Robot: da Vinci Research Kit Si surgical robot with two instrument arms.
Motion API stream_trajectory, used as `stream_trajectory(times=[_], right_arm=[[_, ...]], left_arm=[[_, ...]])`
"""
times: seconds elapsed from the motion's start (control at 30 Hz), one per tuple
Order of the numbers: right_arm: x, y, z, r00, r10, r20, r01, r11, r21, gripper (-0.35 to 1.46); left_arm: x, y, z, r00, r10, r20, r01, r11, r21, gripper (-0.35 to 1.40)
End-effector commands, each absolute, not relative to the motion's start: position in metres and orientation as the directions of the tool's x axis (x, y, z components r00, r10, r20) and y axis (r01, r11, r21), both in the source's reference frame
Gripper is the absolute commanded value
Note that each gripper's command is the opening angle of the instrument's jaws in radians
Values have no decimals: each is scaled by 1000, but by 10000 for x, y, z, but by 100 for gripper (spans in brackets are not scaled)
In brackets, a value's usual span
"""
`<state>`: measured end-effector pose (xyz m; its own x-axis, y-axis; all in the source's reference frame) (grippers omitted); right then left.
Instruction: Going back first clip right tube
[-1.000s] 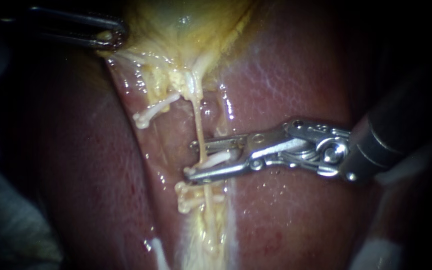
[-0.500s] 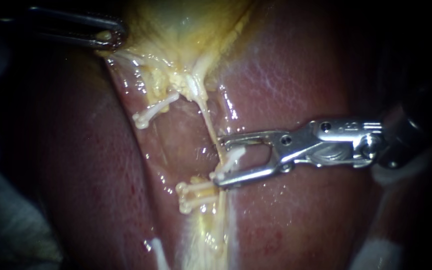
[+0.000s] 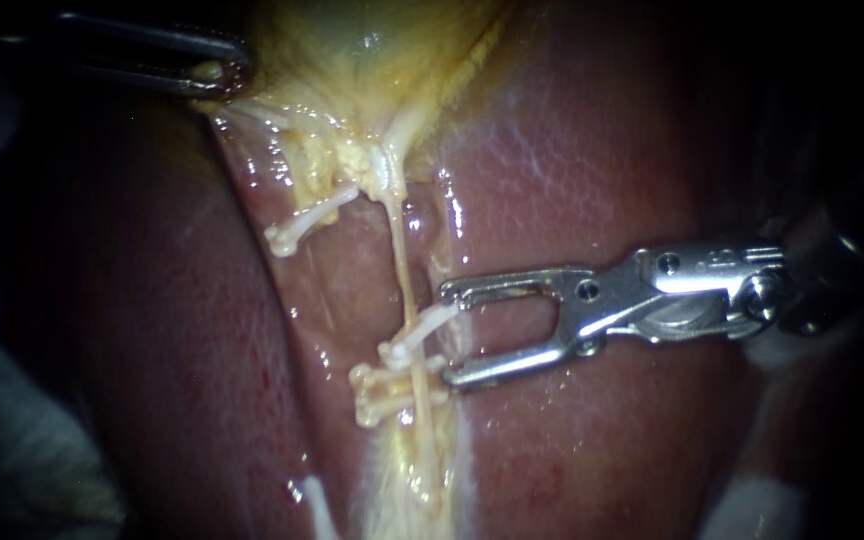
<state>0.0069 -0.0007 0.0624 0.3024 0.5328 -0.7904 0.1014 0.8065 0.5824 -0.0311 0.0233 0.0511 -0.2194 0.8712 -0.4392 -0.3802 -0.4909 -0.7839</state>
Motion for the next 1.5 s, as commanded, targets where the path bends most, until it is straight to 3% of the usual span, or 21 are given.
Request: stream_trajectory(times=[0.03,0.37,0.63,1.5], right_arm=[[68,-7,623,302,533,-790,101,807,582,50],[45,9,603,291,456,-841,119,855,505,50],[22,16,585,366,373,-853,96,896,433,50],[4,13,567,371,374,-850,70,901,427,50]], left_arm=[[-311,233,511,-219,871,-439,-380,-491,-784,-35],[-310,233,512,-220,871,-439,-380,-491,-784,-35],[-310,234,514,-220,871,-440,-379,-492,-784,-35],[-349,219,571,-234,860,-453,-382,-510,-770,-35]])
